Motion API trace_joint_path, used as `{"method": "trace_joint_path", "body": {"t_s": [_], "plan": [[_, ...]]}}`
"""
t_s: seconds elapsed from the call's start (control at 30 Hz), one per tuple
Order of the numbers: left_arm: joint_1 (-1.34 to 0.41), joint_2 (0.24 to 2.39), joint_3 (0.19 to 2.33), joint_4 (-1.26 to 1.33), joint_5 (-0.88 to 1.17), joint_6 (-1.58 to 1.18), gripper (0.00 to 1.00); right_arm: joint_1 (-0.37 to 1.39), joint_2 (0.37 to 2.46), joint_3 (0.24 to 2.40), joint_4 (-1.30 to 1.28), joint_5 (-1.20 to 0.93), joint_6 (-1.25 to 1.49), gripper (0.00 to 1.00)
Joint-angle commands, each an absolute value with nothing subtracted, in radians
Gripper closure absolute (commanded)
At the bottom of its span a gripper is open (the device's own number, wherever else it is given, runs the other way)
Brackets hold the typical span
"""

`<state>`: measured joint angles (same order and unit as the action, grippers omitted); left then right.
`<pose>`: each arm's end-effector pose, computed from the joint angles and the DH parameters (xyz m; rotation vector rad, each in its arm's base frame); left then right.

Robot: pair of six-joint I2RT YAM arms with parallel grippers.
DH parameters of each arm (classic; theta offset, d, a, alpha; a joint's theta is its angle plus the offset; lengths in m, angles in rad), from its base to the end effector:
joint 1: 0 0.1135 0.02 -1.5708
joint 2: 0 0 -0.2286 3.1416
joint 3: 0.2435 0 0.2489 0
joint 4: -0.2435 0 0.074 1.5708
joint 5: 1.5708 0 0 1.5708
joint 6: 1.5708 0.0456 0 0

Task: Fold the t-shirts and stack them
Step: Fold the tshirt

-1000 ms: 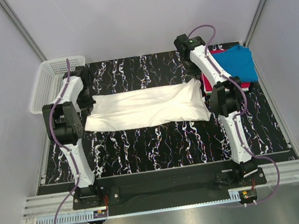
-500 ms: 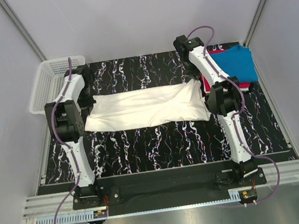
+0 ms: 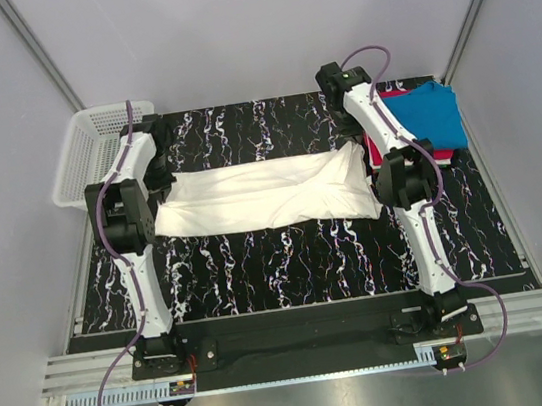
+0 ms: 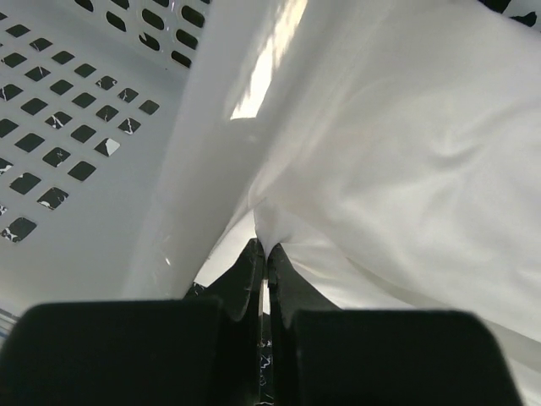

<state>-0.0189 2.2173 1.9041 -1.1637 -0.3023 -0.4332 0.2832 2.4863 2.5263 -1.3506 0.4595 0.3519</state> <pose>0.4172 0.0057 0.1616 -0.6285 2.8880 0.4076 0.4567 0.1118 0.2114 0.1761 2.7083 -0.4919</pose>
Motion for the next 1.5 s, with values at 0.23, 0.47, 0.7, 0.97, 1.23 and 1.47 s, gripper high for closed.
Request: {"method": "trace_joint_path", "body": {"t_s": [0.23,0.47,0.7,0.97,1.23,1.47], "plan": [[0.005,2.233,1.928,-1.135,-0.387,-0.423,0.88,0.276,2.52,2.577,-1.316,0.463,0.357,1.0],[0.005,2.189,1.914,-1.14,-0.391,-0.436,0.55,0.278,2.505,2.591,-1.315,0.465,0.351,0.81],[0.005,2.117,1.902,-1.14,-0.38,-0.443,0.53,0.276,2.389,2.602,-1.29,0.482,0.337,0.77],[-0.032,2.02,1.822,-1.14,-0.385,-0.456,0.53,0.276,2.329,2.611,-1.272,0.454,0.327,0.72],[-0.034,1.911,1.781,-1.166,-0.399,-0.446,0.53,0.276,2.162,2.455,-1.264,0.375,0.322,0.72],[-0.04,1.813,1.724,-1.177,-0.312,-0.428,0.53,0.281,1.909,2.096,-1.232,0.213,0.347,0.75]]}}
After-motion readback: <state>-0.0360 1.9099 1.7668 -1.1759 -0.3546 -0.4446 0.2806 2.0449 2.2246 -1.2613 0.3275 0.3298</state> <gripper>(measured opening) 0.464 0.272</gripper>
